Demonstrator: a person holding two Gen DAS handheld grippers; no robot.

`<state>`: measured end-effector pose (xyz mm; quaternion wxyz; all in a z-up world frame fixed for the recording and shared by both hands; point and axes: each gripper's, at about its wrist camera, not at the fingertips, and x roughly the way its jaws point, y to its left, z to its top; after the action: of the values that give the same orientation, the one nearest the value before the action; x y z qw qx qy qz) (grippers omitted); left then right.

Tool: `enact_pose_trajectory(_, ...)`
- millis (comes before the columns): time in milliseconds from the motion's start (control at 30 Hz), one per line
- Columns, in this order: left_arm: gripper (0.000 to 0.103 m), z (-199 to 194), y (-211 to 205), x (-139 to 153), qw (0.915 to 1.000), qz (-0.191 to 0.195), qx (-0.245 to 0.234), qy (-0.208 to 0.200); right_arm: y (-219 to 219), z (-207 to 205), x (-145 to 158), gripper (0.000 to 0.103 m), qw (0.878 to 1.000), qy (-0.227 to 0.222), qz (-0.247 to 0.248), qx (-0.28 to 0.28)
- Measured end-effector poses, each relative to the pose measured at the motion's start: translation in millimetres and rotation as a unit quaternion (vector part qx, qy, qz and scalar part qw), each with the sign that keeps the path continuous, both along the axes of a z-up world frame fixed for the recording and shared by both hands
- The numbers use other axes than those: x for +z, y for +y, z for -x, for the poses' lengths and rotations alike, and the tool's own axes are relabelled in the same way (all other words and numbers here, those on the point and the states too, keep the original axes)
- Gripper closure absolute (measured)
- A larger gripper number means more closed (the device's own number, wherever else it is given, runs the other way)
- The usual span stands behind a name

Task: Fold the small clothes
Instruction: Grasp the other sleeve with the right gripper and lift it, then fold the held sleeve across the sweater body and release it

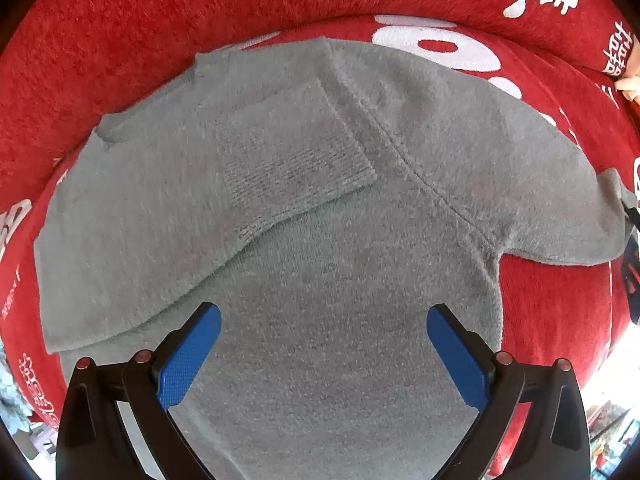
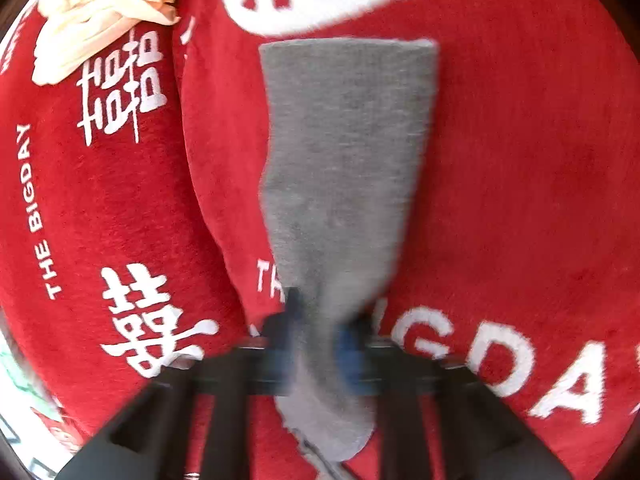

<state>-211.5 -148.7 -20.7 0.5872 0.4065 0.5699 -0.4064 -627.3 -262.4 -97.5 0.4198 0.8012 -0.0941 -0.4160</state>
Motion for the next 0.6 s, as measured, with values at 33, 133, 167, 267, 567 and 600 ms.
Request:
enact_pose_trajectory(33,0.0,-0.8,0.7,2.2,1.0,0.001,0.001,0.001,-2.3,-6.6,2.8,0.094,1.0,-0.005,0.01,0.007)
enact_pose_trajectory(133,0.0,-10.7,4.2,6.6,1.0,0.006,0.004,0.002,-9.8,-30.4,18.1,0.094,0.996,-0.047,0.061,0.048)
enact_pose_trajectory(167,0.0,-16.6,10.8,9.7,1.0,0.007,0.004,0.002,-14.0,-42.7,27.0,0.094,0.992,-0.062,0.081,0.068)
enact_pose_trajectory(267,0.0,-29.4,16.7,15.2,0.9998,0.018,0.012,-0.002,-22.5,-75.6,50.6,0.094,0.981,-0.087,0.124,0.119)
enact_pose_trajectory(567,0.0,-111.2,58.5,40.5,0.994,0.059,0.083,-0.04,-31.4,-246.0,124.9,0.094,0.914,-0.074,0.215,0.335)
enact_pose_trajectory(600,0.0,-122.8,65.9,41.5,0.9927,0.06,0.096,-0.043,-27.8,-272.8,130.5,0.094,0.902,-0.06,0.221,0.365)
